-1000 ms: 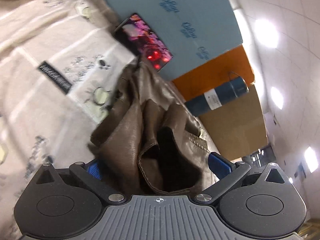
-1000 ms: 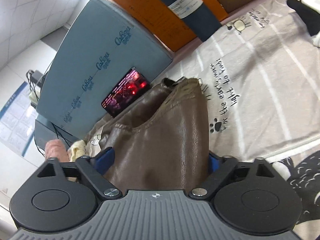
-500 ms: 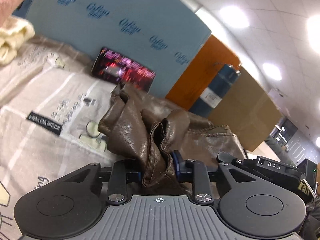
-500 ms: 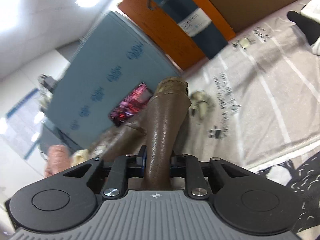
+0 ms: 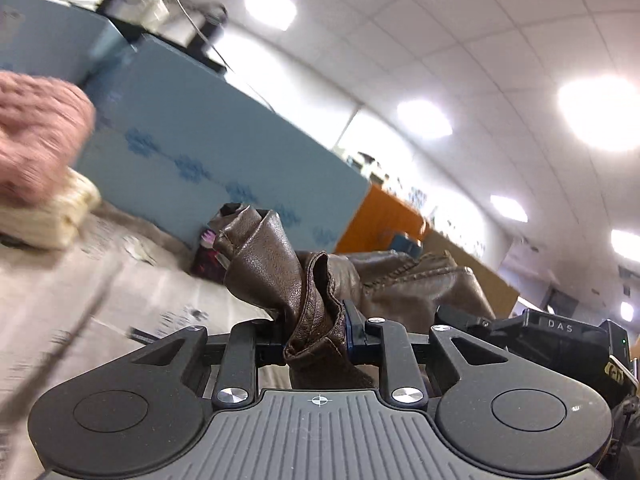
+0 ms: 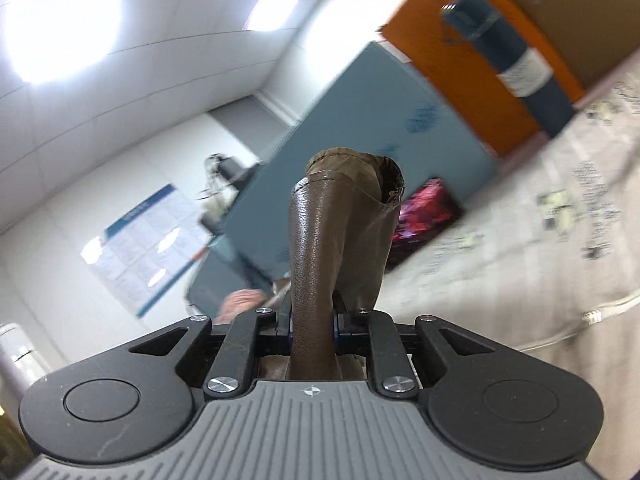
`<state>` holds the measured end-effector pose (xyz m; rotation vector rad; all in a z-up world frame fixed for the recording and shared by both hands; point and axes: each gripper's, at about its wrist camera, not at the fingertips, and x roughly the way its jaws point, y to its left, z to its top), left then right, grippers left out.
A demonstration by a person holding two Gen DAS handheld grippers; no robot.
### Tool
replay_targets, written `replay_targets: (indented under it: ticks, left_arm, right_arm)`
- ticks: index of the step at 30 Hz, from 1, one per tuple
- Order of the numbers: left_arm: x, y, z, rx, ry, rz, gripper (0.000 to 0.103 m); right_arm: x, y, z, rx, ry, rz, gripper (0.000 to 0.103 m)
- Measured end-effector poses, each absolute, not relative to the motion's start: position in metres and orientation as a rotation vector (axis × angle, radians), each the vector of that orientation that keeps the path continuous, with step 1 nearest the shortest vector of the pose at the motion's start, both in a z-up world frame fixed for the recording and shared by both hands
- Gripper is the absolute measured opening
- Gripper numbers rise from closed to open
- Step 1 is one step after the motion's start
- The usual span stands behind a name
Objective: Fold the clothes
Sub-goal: 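Lift the bundled jacket with both grippers and carry it toward the sweater pile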
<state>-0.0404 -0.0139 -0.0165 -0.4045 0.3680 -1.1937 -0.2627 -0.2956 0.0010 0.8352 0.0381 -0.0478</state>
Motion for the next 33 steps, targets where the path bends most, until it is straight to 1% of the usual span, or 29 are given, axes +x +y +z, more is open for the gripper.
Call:
replay_targets:
  ticks: [6,10,20,26,33]
  left_arm:
    - [-0.031,0.034,-0.001,-0.45,0.274,-1.126,0.021]
    - [-0.016,0.038,0.008,-0.45,0.248,-1.067,0.021]
    - [0.022,0.029,0.039,-0.451,0.267,-0.873,0.021]
    - [0.031,0.058,0.074,-0.447,0.337,-0.754,0.021]
    - [0.051,0.106,0.112,-0.467,0.398,-0.624,0.021]
  right_arm:
    - [-0.23,-0.259,0.018,0.798,0.022,0.081,0.015]
    - [-0.194,-0.265,0.03,0.788,0.055,0.165,0.015]
    - [-0.102,-0.295,0.063,0.859,0.174,0.346,0.015]
    - [-0.056,-0.281,0.086,0.954,0.297,0.439,0.015]
    - [-0.003,-0.241,0.118,1.034,0.427,0.513,0.015]
